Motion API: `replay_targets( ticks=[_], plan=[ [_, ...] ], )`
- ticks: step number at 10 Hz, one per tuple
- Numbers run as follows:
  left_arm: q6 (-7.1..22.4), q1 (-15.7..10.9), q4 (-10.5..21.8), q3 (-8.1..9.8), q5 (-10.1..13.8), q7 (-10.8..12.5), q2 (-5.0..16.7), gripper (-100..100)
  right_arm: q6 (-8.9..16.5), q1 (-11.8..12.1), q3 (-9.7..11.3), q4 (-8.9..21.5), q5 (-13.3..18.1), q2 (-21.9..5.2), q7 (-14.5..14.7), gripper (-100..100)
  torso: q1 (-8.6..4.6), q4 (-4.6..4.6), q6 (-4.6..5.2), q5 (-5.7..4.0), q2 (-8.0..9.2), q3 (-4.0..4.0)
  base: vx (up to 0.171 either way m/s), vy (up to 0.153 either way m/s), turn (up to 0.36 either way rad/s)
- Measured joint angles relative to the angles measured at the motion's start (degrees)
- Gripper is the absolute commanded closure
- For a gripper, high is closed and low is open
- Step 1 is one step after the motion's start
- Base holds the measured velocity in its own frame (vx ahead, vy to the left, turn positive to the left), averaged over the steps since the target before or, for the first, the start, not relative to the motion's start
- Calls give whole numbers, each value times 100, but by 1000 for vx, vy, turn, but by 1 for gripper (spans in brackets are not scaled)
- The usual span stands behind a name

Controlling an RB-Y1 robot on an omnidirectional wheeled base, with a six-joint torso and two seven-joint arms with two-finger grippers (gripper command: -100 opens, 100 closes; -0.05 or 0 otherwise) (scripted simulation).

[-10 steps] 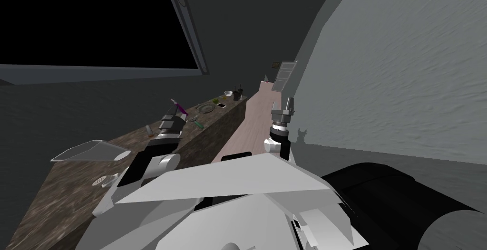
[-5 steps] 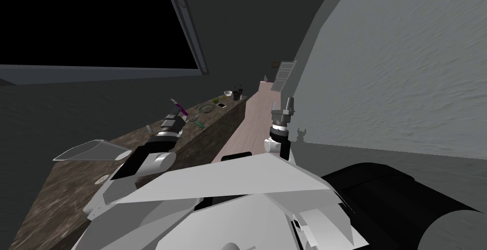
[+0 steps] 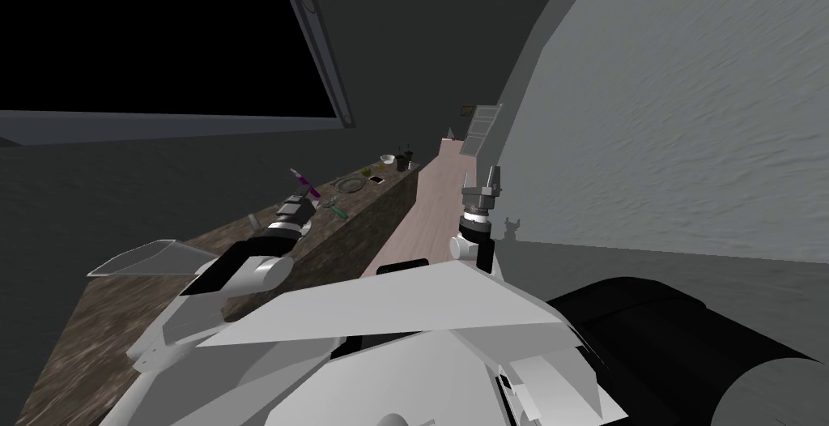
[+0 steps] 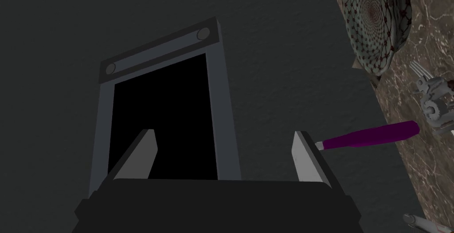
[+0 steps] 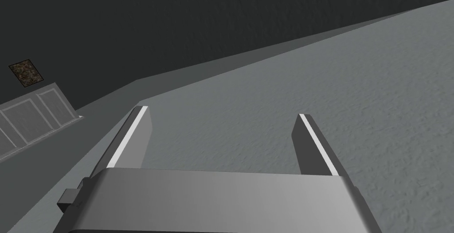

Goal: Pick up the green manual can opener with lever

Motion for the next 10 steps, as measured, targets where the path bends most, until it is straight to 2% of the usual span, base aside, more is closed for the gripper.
replay_targets(
  ticks=[3,5,8,10],
  plan=[
    [500,-118,79,124,299,-41,292,-100,0,0,0,0,0,0,0,0,5,0,1,0,-1,-1,-2,20,-42],
    [754,-136,132,134,378,-71,362,-100,0,0,0,0,0,0,0,0,1,0,0,0,-2,-1,3,14,-22],
    [1197,-275,289,211,673,-118,652,-100,0,0,0,0,0,0,0,0,7,-1,2,1,-6,-3,7,26,-59],
    [1510,-291,268,236,727,-135,685,-100,0,0,0,0,0,0,0,0,1,-1,-1,1,-3,-2,4,16,-36]
  ],
)
